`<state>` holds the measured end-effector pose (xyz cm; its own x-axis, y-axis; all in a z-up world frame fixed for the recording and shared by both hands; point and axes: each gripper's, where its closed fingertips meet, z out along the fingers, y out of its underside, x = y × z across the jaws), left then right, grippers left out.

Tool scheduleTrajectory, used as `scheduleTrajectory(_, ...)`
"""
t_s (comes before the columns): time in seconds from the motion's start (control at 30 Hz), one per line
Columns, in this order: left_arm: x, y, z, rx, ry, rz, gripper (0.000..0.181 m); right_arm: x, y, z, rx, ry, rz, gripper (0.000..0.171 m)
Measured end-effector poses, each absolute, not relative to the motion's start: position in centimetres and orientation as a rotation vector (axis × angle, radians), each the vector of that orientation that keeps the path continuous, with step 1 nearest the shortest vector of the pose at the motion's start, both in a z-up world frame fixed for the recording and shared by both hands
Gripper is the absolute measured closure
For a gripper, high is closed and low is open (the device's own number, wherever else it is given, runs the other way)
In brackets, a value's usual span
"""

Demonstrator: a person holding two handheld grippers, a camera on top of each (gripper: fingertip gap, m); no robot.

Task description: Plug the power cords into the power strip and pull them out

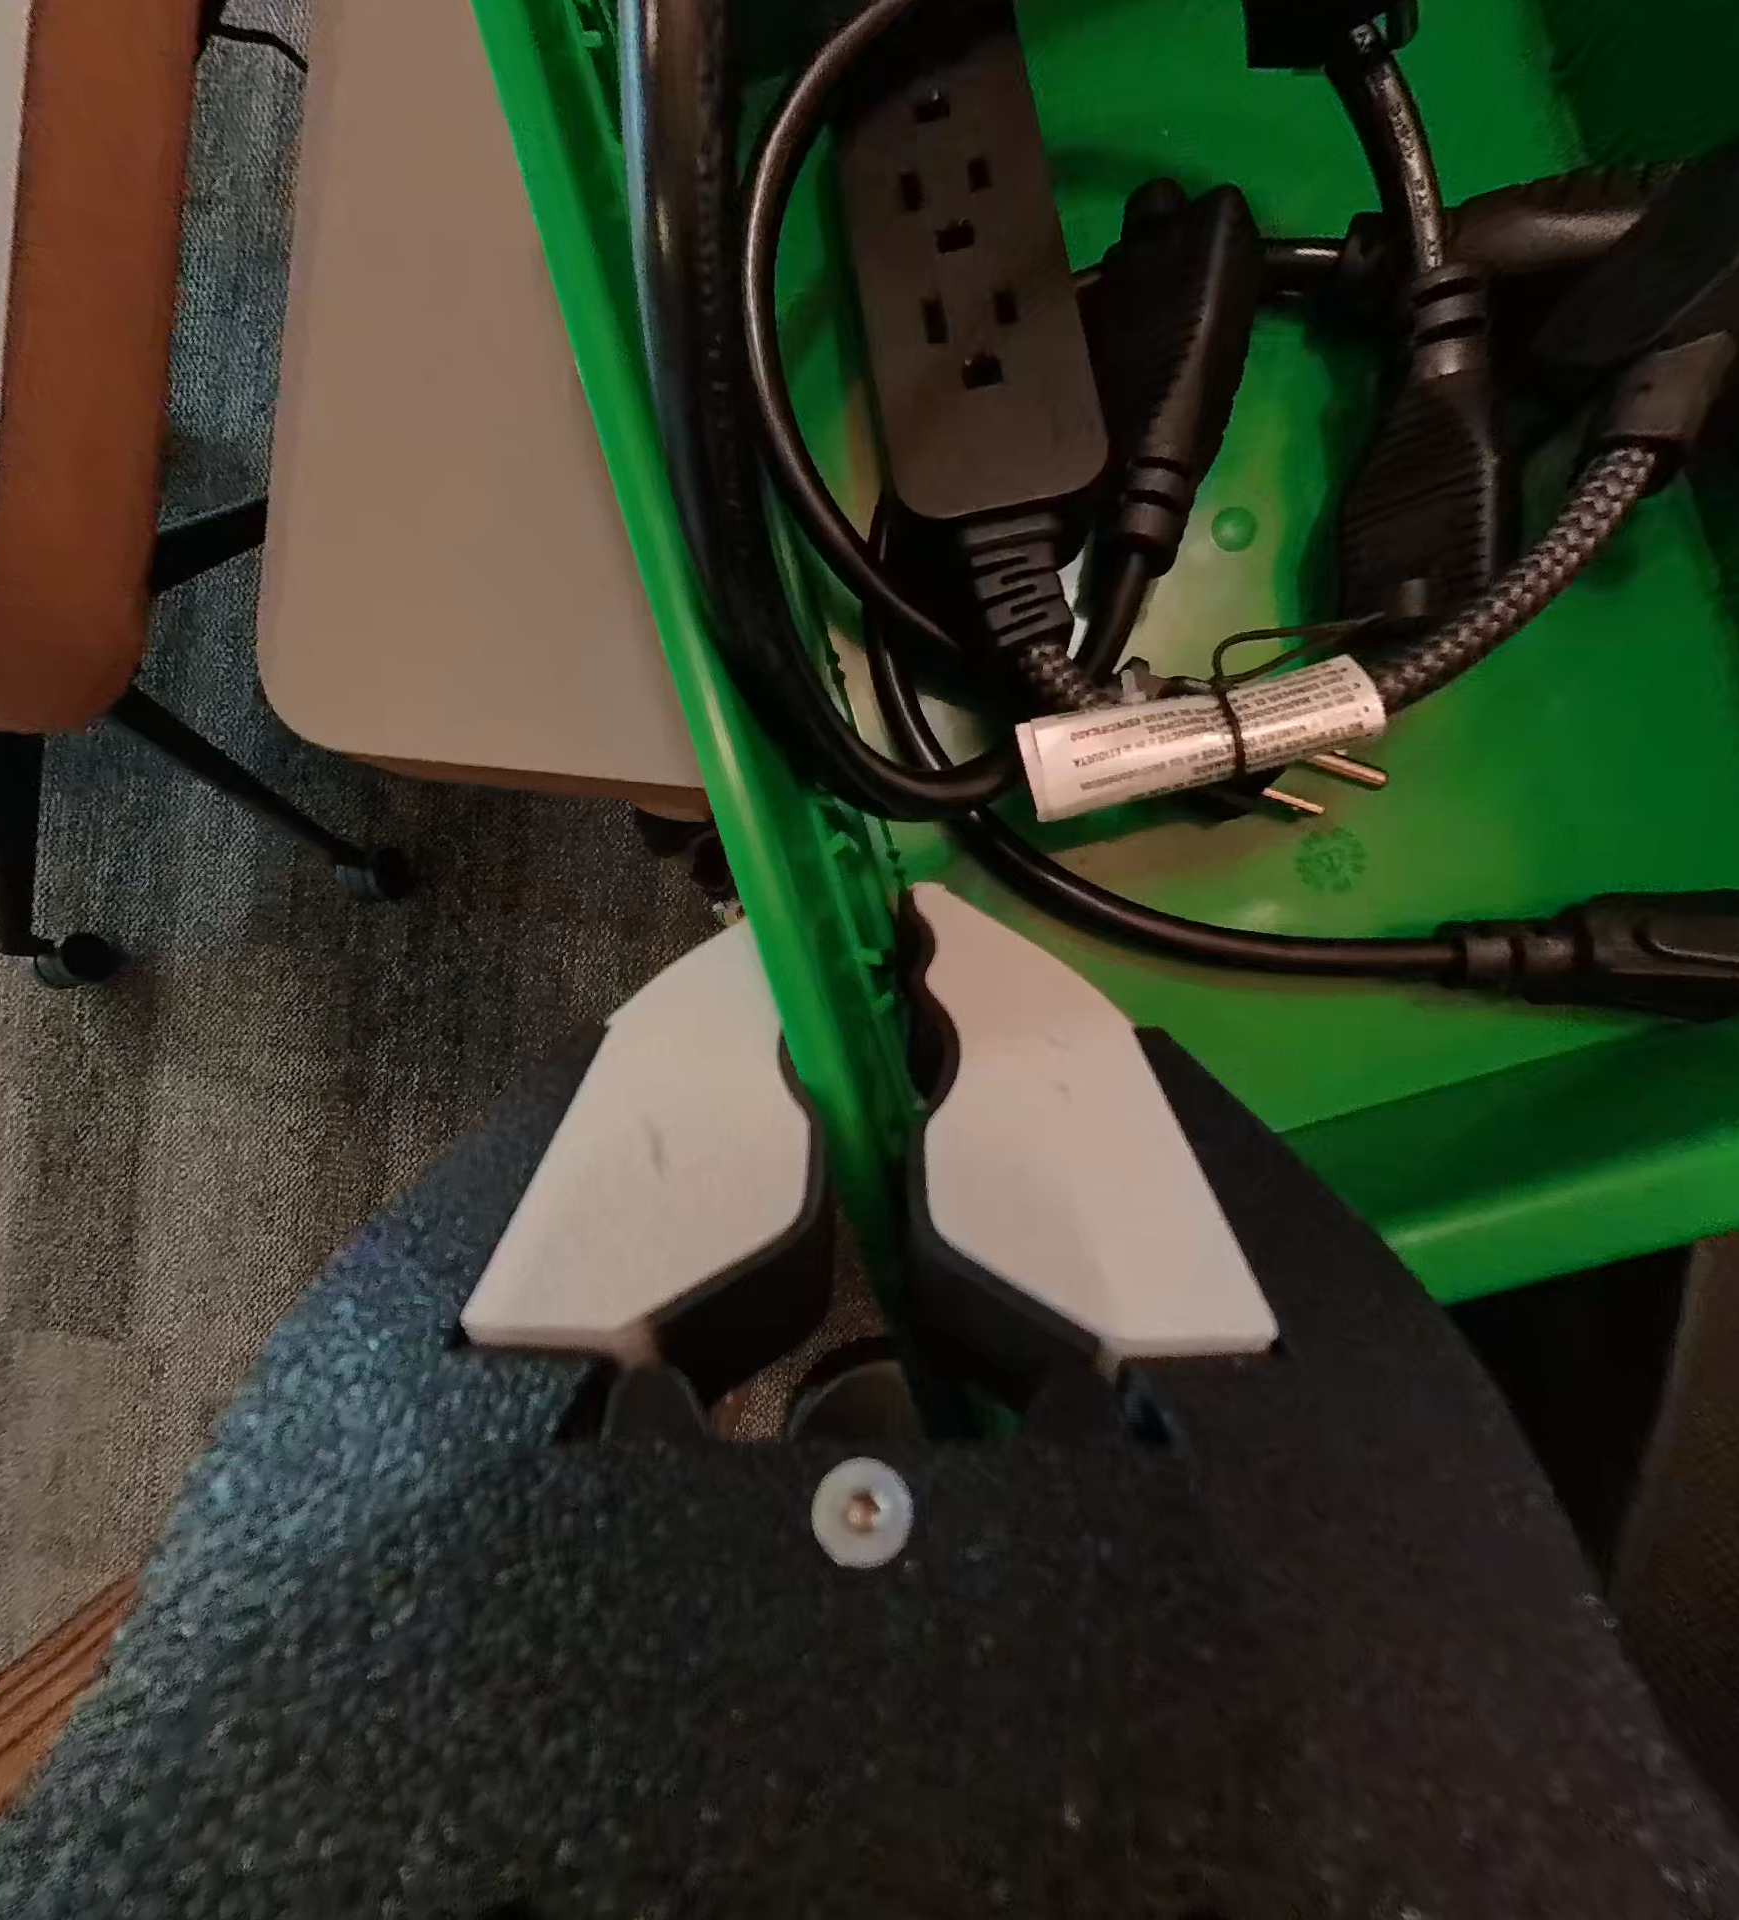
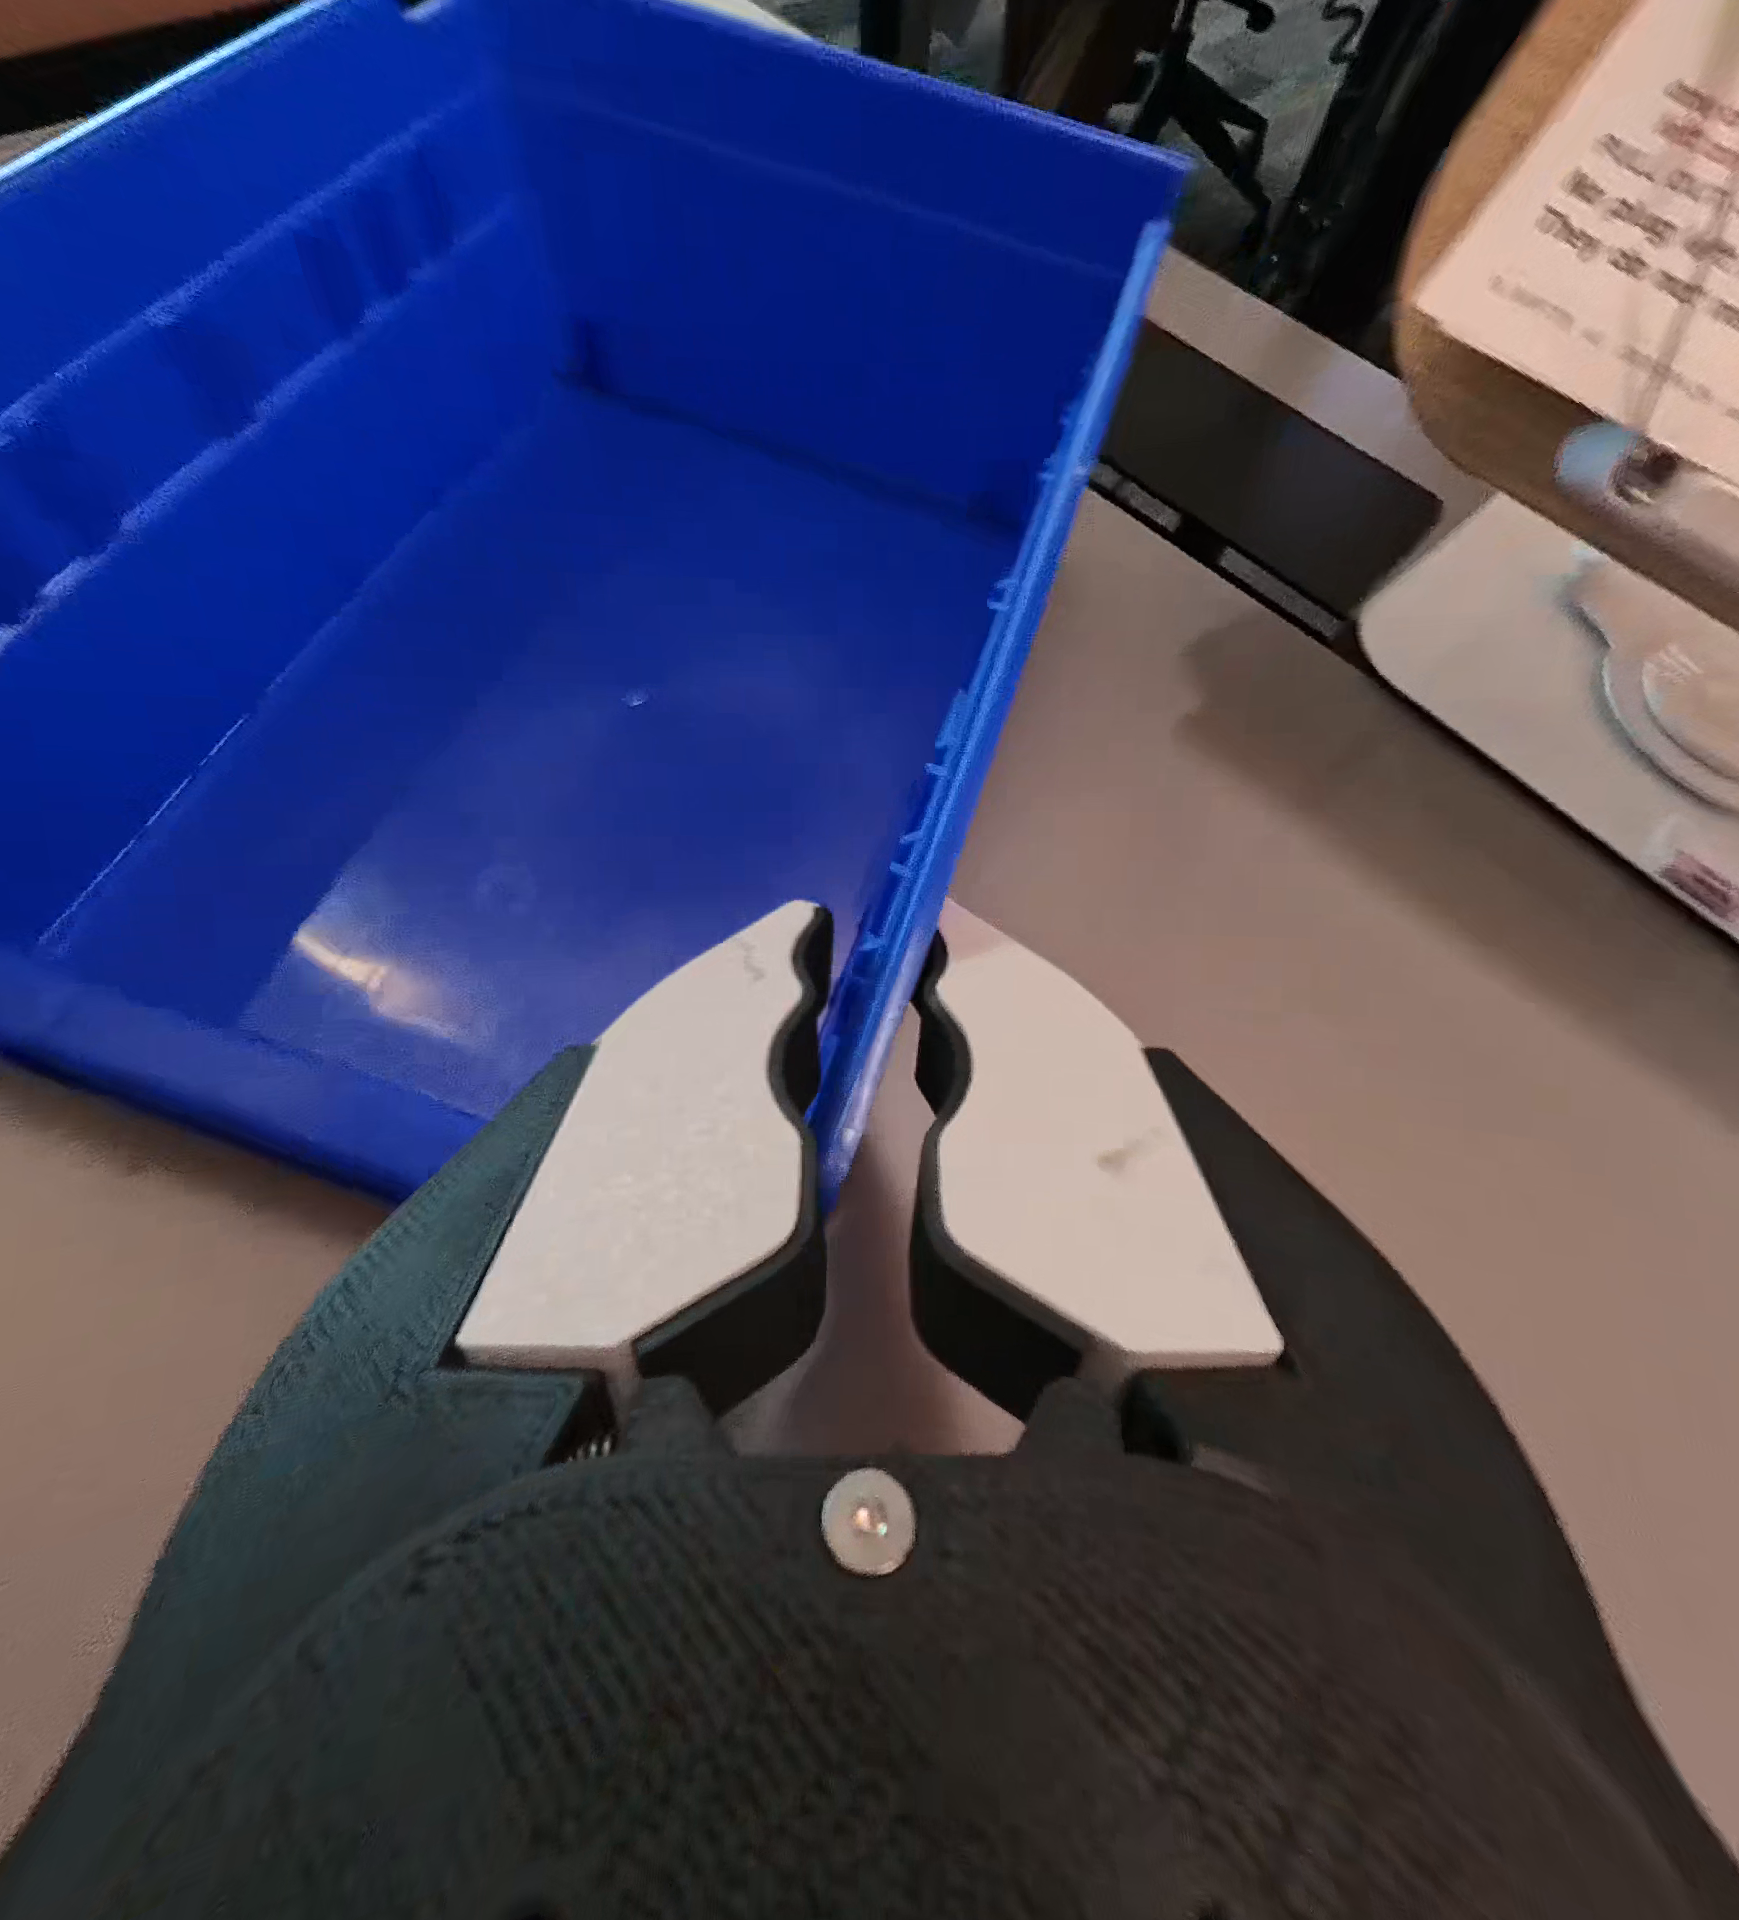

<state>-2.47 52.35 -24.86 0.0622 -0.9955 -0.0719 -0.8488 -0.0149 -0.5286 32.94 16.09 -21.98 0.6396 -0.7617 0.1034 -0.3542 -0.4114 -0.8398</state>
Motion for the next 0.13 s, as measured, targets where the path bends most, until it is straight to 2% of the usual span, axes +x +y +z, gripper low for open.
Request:
scheduleTrajectory(0.03, -2.3, 52.4, -24.9, -1.911, 1.840, -0.455, 0.172, 32.6, 14.9, -22.0, -2.013, 0.885, -0.625, 0.158)
scheduleTrajectory(0.13, -1.7, 52.5, -24.9, -1.894, 1.866, -0.468, 0.172, 30.2, 11.3, -21.9, -2.018, 0.855, -0.615, 0.163)
